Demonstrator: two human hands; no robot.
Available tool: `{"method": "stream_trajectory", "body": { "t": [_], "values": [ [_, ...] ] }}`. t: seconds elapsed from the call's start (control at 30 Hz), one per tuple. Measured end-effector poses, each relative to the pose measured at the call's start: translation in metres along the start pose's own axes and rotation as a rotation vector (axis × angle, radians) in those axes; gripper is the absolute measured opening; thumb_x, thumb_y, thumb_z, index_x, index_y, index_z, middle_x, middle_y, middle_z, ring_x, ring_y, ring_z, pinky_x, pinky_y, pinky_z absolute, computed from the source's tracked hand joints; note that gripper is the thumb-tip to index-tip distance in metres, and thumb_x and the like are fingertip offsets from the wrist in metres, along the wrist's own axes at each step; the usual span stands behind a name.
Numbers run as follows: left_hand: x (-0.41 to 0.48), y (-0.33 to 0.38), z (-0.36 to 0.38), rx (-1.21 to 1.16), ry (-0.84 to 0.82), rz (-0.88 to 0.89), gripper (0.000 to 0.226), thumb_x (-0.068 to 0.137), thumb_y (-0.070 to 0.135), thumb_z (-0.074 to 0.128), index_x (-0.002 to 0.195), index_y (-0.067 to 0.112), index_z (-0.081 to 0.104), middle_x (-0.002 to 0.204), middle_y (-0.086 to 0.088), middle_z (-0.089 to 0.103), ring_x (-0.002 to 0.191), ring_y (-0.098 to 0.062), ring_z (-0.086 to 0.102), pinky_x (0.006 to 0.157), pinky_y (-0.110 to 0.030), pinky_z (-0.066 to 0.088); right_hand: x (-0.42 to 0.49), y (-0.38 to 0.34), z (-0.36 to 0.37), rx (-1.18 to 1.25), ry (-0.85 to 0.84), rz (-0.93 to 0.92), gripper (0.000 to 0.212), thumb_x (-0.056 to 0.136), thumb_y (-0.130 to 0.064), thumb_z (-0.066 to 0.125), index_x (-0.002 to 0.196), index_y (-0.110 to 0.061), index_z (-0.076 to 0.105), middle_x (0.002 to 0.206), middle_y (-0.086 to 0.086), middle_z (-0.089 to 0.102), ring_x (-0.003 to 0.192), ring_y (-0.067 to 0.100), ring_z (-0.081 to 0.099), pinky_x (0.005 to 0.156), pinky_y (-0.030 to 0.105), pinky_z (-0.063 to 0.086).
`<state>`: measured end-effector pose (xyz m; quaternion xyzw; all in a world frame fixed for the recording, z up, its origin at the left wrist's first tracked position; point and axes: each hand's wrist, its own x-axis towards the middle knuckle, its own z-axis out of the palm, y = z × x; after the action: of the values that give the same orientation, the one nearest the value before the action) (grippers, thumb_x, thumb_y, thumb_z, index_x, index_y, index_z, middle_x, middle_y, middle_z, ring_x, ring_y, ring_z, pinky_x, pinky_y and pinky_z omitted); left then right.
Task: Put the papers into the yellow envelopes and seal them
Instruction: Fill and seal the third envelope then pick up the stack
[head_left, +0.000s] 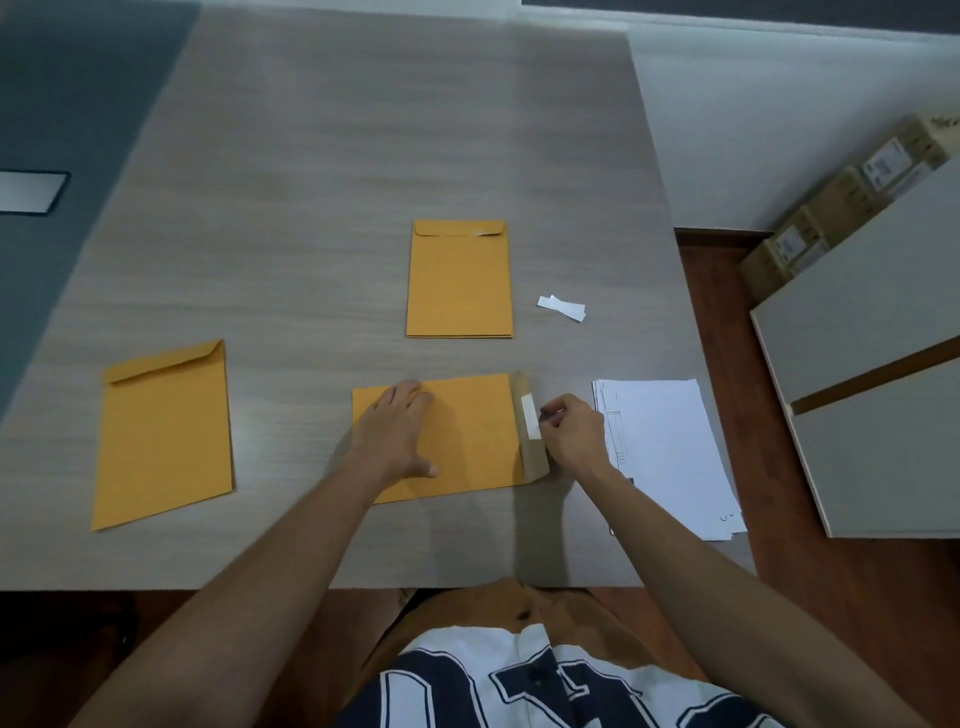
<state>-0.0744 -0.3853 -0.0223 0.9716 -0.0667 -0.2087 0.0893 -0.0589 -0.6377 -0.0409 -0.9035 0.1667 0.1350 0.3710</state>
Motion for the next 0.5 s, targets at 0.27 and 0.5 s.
{"method": "stream_trajectory", "body": {
  "t": [0.27,0.5],
  "values": [
    [-0.001,0.002,-0.008,-0.003,-0.017,0.005,0.110,0.058,0.052,0.088,0.146,0.021,0.031,0.155,0.000,0.022,0.142,-0.022,0.025,0.113,-0.039,0.034,-0.008,-0.012,0.004,0.073,-0.005,-0.086,0.017,0.089,-0.037,0.064,0.096,-0.023,0.058,0.077,-0.013,0.060,0.074,-0.001,0.057,0.059,0.012,0.039],
    [-0.002,0.000,-0.005,-0.003,-0.013,0.001,0.112,0.055,0.054,0.089,0.145,0.022,0.032,0.154,0.001,0.023,0.141,-0.022,0.028,0.112,-0.039,0.035,-0.004,-0.007,0.003,-0.120,-0.025,-0.121,0.028,0.084,-0.020,0.071,0.109,-0.015,0.059,0.102,0.001,0.059,0.088,0.018,0.059,0.075,0.028,0.048]
  ]
}}
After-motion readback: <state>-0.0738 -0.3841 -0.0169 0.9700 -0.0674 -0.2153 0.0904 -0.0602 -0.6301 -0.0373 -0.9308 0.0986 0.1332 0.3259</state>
